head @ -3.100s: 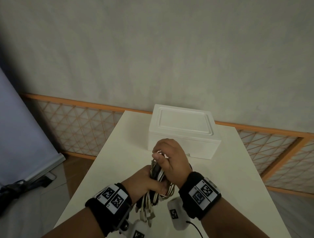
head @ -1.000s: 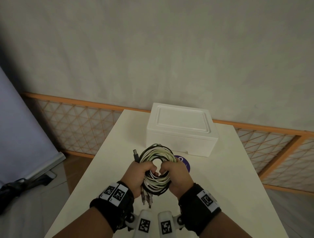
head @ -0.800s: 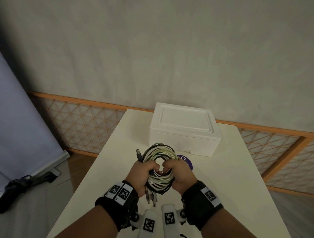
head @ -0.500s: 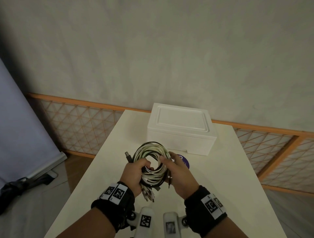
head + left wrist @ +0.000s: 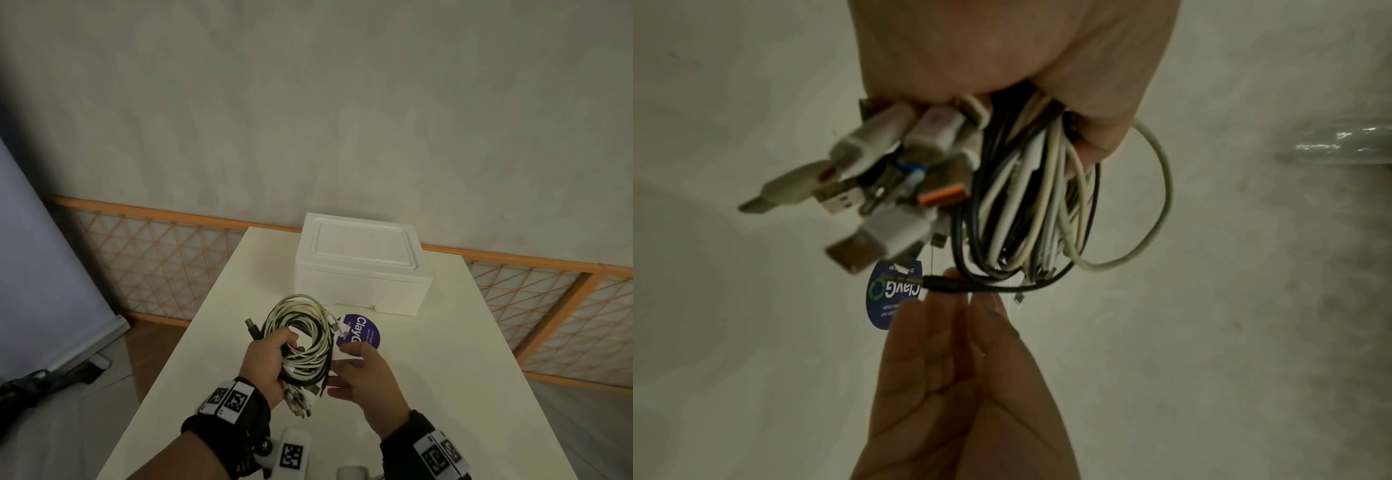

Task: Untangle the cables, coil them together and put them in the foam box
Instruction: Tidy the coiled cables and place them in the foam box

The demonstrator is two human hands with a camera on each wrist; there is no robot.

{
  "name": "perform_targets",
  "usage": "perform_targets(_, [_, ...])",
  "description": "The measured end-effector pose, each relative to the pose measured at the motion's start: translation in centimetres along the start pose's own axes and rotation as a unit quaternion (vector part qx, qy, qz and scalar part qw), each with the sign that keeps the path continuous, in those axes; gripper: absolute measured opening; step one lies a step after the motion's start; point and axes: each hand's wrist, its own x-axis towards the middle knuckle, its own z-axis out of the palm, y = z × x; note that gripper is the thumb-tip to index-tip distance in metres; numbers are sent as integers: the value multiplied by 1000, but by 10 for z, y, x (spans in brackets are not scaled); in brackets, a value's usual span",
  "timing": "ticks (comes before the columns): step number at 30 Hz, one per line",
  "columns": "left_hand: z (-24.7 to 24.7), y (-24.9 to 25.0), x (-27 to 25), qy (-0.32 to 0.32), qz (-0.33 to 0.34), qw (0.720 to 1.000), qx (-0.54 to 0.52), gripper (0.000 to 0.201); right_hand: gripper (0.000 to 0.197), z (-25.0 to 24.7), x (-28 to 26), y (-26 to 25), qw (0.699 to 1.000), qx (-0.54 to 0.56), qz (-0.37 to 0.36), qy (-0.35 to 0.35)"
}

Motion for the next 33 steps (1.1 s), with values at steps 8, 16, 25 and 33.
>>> perform_targets(8, [0,13,7,-11,14,1000,-13,21,53,28,3,-14,996,79,11,-47])
perform_targets(16, [-11,31,20,-40,-80,994,-70,20,51,50,-7,-26,870,-387,-301,57])
perform_targets(25, [-16,35,28,-100,-120,985,-80,26,19,44,9,-23,651,-573,-496,28])
perform_targets(33, [-14,34,25,-174,-79,977,-99,42,17,53,18,-17,729,-492,-470,74])
